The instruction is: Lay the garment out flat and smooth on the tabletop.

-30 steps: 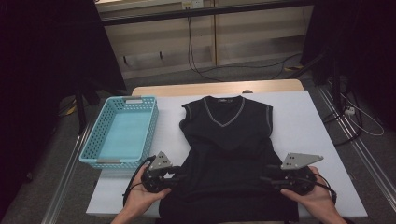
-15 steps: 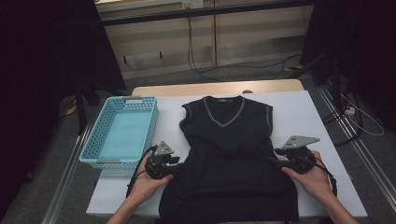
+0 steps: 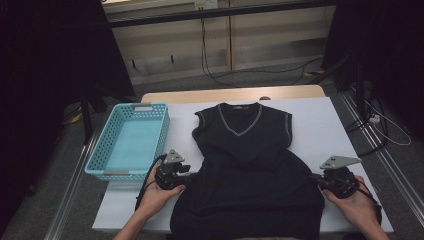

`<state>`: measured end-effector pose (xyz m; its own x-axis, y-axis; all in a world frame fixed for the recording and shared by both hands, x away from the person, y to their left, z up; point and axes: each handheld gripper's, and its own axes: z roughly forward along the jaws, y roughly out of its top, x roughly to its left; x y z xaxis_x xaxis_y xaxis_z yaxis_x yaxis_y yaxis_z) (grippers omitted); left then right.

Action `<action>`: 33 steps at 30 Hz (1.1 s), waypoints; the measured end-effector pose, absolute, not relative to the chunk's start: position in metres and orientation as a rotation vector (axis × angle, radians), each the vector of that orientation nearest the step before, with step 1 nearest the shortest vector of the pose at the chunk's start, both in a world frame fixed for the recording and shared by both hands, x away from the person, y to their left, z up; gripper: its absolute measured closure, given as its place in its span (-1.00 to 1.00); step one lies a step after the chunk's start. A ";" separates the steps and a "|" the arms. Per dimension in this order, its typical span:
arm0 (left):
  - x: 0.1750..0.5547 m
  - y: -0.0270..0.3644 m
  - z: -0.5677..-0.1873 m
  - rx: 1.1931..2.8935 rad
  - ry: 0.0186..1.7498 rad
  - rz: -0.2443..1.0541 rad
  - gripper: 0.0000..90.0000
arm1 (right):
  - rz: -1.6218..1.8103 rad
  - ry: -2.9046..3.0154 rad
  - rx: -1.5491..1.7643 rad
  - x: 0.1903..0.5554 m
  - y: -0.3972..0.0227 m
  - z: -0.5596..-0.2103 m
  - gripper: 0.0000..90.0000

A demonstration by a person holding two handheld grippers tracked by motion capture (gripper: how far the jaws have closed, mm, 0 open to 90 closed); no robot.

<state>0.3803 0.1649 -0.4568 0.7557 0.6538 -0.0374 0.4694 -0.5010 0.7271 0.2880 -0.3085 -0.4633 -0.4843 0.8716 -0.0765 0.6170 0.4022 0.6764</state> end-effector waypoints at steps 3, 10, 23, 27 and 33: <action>0.379 0.164 -0.458 2.197 0.844 0.315 0.26 | 0.812 2.205 1.322 0.279 -0.322 -0.464 0.97; 0.380 0.162 -0.463 2.249 0.858 0.389 0.43 | 0.816 2.166 1.337 0.274 -0.329 -0.465 0.95; 0.370 0.145 -0.466 2.243 0.765 0.333 0.35 | 0.887 2.138 1.280 0.279 -0.319 -0.460 0.25; 0.375 0.145 -0.466 2.221 0.794 0.282 0.20 | 0.890 2.148 1.270 0.283 -0.316 -0.460 0.22; 0.375 0.135 -0.465 2.200 0.794 0.247 0.12 | 0.897 2.155 1.265 0.285 -0.314 -0.460 0.20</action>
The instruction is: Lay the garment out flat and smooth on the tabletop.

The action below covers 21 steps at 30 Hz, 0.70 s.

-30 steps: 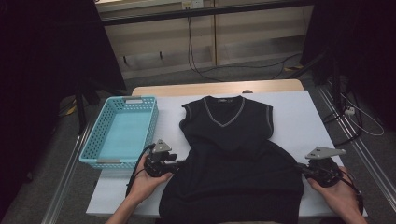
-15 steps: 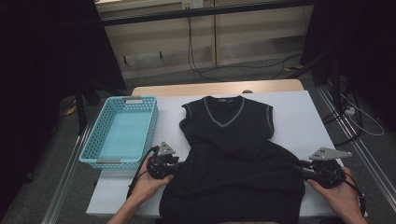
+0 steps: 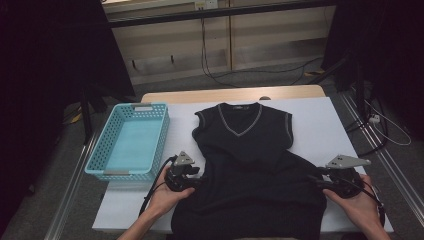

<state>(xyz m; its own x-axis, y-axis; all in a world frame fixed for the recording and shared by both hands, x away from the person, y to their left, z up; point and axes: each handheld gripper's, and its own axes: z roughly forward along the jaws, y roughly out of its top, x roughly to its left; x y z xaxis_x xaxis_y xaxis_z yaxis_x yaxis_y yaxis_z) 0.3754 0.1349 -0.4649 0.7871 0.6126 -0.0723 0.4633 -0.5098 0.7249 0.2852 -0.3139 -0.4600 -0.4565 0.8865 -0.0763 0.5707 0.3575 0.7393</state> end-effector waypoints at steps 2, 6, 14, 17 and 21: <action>0.376 0.131 -0.466 2.208 0.786 0.254 0.11 | 0.896 2.157 1.266 0.286 -0.314 -0.460 0.19; 0.376 0.122 -0.466 2.221 0.767 0.308 -0.03 | 0.900 2.155 1.264 0.287 -0.313 -0.460 0.13; 0.381 0.100 -0.471 2.274 0.718 0.308 -0.34 | 0.923 2.147 1.245 0.297 -0.309 -0.457 -0.03; 0.374 0.100 -0.469 2.272 0.671 0.281 0.08 | 0.942 2.143 1.236 0.306 -0.307 -0.454 -0.03; 0.365 0.099 -0.468 2.285 0.638 0.278 0.71 | 0.960 2.138 1.219 0.324 -0.300 -0.451 0.11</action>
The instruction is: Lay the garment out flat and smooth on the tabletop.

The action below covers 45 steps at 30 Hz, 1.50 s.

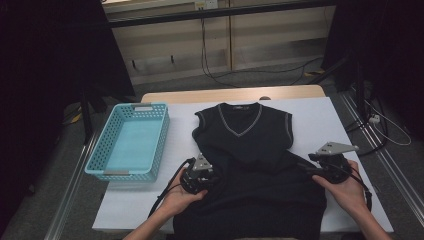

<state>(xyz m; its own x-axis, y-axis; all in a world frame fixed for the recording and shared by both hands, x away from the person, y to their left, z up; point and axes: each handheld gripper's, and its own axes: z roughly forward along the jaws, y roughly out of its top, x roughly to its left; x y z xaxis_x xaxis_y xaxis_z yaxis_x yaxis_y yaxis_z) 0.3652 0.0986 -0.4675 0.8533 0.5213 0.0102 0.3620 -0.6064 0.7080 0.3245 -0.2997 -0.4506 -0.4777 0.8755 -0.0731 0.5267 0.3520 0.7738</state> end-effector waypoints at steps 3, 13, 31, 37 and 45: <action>0.364 0.107 -0.463 2.314 0.665 0.271 0.79 | 0.982 2.138 1.217 0.338 -0.295 -0.448 0.30; 0.348 0.164 -0.461 2.276 0.822 0.297 0.81 | 0.976 2.159 1.283 0.370 -0.290 -0.462 0.40; 0.332 0.202 -0.459 2.242 0.912 0.305 0.79 | 0.905 2.305 1.182 0.326 -0.283 -0.465 0.90; 0.328 0.211 -0.457 2.218 0.934 0.294 0.79 | 0.814 2.236 1.239 0.298 -0.306 -0.463 0.91; 0.331 0.200 -0.453 2.197 0.881 0.331 0.26 | 0.875 2.172 1.273 0.290 -0.320 -0.459 0.70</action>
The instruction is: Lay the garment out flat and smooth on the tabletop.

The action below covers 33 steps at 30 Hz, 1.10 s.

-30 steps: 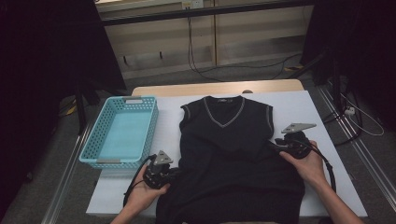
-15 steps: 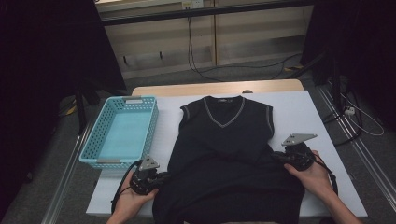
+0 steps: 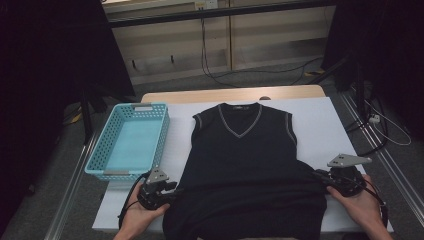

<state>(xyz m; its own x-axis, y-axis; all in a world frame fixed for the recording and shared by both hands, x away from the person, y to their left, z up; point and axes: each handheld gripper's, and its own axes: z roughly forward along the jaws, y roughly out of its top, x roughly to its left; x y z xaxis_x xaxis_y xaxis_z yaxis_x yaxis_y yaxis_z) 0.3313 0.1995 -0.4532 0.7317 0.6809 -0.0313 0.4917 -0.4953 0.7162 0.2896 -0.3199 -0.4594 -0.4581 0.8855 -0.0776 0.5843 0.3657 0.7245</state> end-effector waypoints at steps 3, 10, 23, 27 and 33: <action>0.335 0.192 -0.448 2.181 0.850 0.354 0.16 | 0.922 2.148 1.262 0.298 -0.318 -0.455 0.58; 0.352 0.164 -0.447 2.206 0.799 0.362 -0.11 | 0.913 2.136 1.261 0.336 -0.311 -0.452 0.59; 0.365 0.147 -0.457 2.197 0.772 0.404 -0.37 | 0.923 2.209 1.217 0.384 -0.273 -0.454 0.31; 0.365 0.148 -0.460 2.213 0.775 0.398 -0.37 | 0.942 2.215 1.195 0.386 -0.263 -0.460 0.11; 0.366 0.150 -0.463 2.224 0.769 0.399 -0.37 | 0.914 2.244 1.156 0.374 -0.260 -0.466 -0.19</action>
<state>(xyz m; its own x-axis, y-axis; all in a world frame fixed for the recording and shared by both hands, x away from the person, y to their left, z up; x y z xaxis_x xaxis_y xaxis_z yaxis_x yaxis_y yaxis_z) 0.3656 0.1496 -0.4626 0.7721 0.6337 0.0484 0.4045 -0.5486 0.7317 0.3737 -0.2598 -0.4663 -0.5455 0.8332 -0.0903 0.5328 0.4279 0.7301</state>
